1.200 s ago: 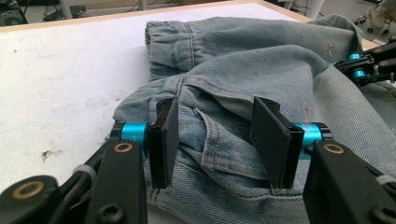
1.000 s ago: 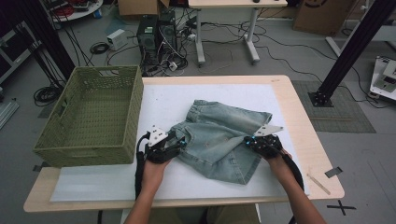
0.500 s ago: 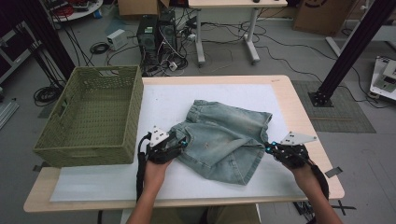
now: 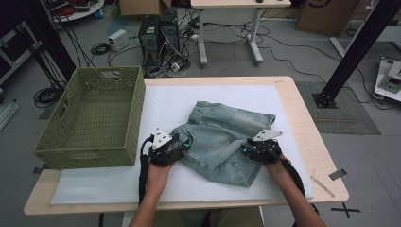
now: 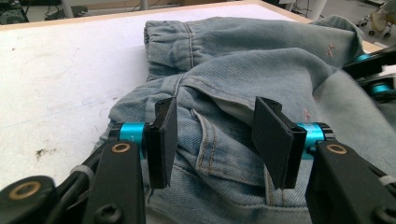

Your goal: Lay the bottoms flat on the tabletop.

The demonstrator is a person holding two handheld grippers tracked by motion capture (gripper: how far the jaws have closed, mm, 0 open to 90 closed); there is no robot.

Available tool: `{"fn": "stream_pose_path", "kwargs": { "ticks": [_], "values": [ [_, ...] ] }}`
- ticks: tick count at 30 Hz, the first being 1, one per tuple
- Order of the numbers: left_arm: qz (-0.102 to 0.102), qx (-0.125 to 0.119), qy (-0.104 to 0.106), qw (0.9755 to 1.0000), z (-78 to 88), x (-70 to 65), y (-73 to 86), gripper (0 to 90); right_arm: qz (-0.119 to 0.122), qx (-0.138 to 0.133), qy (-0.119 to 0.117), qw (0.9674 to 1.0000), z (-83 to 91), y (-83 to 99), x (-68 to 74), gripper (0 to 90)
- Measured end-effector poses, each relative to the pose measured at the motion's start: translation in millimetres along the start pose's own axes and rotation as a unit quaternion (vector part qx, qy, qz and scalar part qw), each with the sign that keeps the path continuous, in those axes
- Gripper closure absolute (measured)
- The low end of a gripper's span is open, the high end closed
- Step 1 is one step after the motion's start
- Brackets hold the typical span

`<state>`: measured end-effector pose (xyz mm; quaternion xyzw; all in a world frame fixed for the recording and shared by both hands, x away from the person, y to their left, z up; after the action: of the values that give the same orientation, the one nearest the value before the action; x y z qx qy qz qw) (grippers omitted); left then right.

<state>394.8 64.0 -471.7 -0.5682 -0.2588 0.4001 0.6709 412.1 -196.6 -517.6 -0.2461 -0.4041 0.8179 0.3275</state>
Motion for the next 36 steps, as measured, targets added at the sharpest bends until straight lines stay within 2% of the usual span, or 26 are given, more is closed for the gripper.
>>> {"fn": "stream_pose_path", "kwargs": {
  "ticks": [1,3,6,12,18,20,22,24,27,28,31,33,35,36],
  "values": [
    [0.000,-0.001,0.000,1.0000,0.3,0.5,-0.1,50.5,-0.008,0.000,-0.002,1.0000,-0.3,-1.8,-0.2,83.7],
    [0.001,-0.001,-0.002,1.0000,1.7,2.1,0.2,50.5,-0.003,0.005,-0.004,1.0000,1.4,-0.7,-0.6,90.0],
    [0.001,0.001,-0.004,1.0000,2.5,4.4,1.1,50.5,-0.021,0.005,-0.036,0.9991,10.9,1.3,2.2,90.0],
    [0.002,0.001,-0.004,1.0000,3.0,3.2,1.8,50.5,-0.021,-0.016,-0.047,0.9985,36.2,2.9,0.3,90.0],
    [0.004,0.000,-0.012,0.9999,4.9,7.0,1.2,50.4,-0.025,-0.028,-0.076,0.9964,67.2,7.5,-0.4,90.0],
    [0.004,0.001,-0.014,0.9999,4.7,7.4,1.7,50.4,-0.040,-0.033,-0.066,0.9964,78.1,11.3,-9.1,90.0],
    [0.005,0.004,-0.015,0.9999,4.1,7.2,2.6,50.1,-0.069,-0.043,-0.049,0.9955,88.0,15.8,-24.8,90.0],
    [0.007,0.005,-0.015,0.9998,2.6,5.9,3.4,49.2,-0.084,-0.054,-0.041,0.9941,94.0,19.3,-35.0,90.0],
    [0.005,0.006,-0.011,0.9999,0.3,2.4,4.0,49.0,-0.068,-0.061,-0.046,0.9948,92.6,18.4,-30.0,90.0],
    [0.004,0.004,-0.009,0.9999,-0.2,1.2,3.7,48.9,-0.058,-0.061,-0.051,0.9952,88.6,17.1,-24.9,90.0],
    [0.000,0.005,-0.006,1.0000,-0.6,-0.3,3.5,48.9,-0.052,-0.061,-0.075,0.9939,78.4,12.0,-11.5,85.2],
    [0.000,0.005,-0.006,1.0000,-0.7,0.0,3.7,48.9,-0.050,-0.045,-0.099,0.9928,68.3,11.3,-0.3,79.3],
    [0.002,0.005,-0.005,1.0000,-0.8,-0.2,4.0,48.9,-0.042,-0.033,-0.107,0.9928,56.5,9.5,7.5,75.1],
    [0.002,0.006,-0.004,1.0000,-0.8,-0.5,4.1,48.9,-0.048,-0.031,-0.107,0.9926,48.5,5.2,10.2,73.0]
  ]
}}
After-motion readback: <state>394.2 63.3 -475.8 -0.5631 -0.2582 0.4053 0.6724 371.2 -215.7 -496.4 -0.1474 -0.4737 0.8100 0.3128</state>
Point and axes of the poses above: each handheld gripper's, and its own axes: z roughly backward along the jaws, y roughly out of its underside, x roughly to its left, the point moved 10 cm from there along -z, roughly forward along the jaws, and after that the axes turned 9 degrees about -x, right-handed, at the moved point
